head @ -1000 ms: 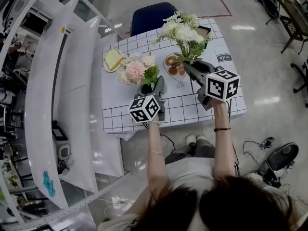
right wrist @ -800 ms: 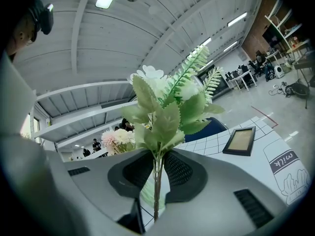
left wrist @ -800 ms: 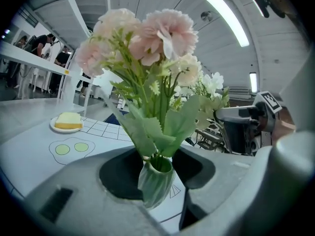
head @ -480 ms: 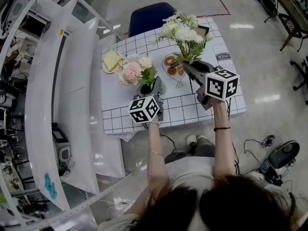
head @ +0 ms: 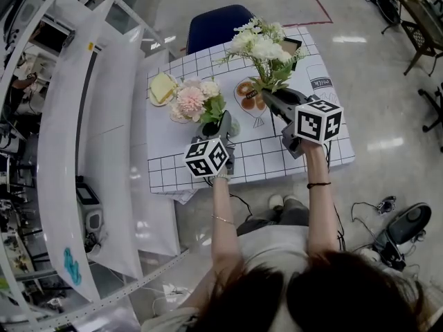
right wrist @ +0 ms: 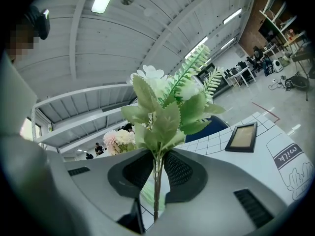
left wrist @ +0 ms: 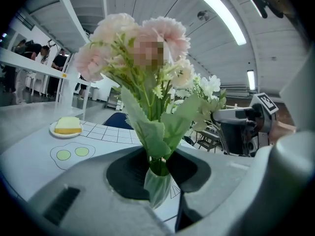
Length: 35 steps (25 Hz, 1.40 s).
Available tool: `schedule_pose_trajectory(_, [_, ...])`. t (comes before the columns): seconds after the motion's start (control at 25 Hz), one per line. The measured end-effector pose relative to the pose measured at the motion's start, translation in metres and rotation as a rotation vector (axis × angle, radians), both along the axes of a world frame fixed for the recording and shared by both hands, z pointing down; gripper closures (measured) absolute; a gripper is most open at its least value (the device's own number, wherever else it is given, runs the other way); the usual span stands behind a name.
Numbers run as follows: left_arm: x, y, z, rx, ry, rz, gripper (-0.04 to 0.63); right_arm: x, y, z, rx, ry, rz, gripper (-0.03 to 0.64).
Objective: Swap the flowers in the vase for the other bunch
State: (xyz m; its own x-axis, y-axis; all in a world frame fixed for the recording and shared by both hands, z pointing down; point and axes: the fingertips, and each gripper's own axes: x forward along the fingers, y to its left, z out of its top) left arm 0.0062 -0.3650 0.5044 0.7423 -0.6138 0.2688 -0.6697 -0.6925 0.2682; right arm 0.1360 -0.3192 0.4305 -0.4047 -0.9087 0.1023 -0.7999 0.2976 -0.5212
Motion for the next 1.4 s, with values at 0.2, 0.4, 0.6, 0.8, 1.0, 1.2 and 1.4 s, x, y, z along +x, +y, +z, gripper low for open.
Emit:
schedule_pose_trajectory(0.2, [0.000, 0.001, -0.006, 0.006, 0.002, -0.003, 0.495, 0.000, 0.002, -0.002, -0.002, 0.005, -0.005, 0.552])
schedule_pose_trajectory(0.4, [0.000, 0.001, -0.012, 0.008, 0.018, -0.018, 0.502, 0.004, 0.004, -0.002, -0.002, 0.001, -0.007, 0.552])
schedule_pose_trajectory(0.6, [-0.004, 0.002, -0.020, 0.010, 0.028, -0.034, 0.506, 0.004, 0.003, -0.004, -0.001, 0.001, -0.014, 0.552])
schedule_pose_trajectory(0.8, [-0.007, 0.002, -0.035, 0.021, 0.046, -0.051, 0.511, 0.002, 0.003, -0.009, 0.003, 0.003, -0.028, 0.552])
schedule_pose_trajectory(1.0, [-0.011, 0.005, -0.044, 0.025, 0.057, -0.058, 0.511, -0.001, 0.004, -0.014, 0.008, 0.008, -0.038, 0.552])
schedule_pose_trajectory(1.2, [-0.015, 0.008, -0.054, 0.035, 0.066, -0.068, 0.511, -0.003, 0.006, -0.019, 0.017, 0.013, -0.045, 0.552])
schedule_pose_trajectory(1.4, [-0.021, 0.008, -0.070, 0.058, 0.097, -0.092, 0.512, -0.004, 0.008, -0.026, 0.027, 0.019, -0.048, 0.552])
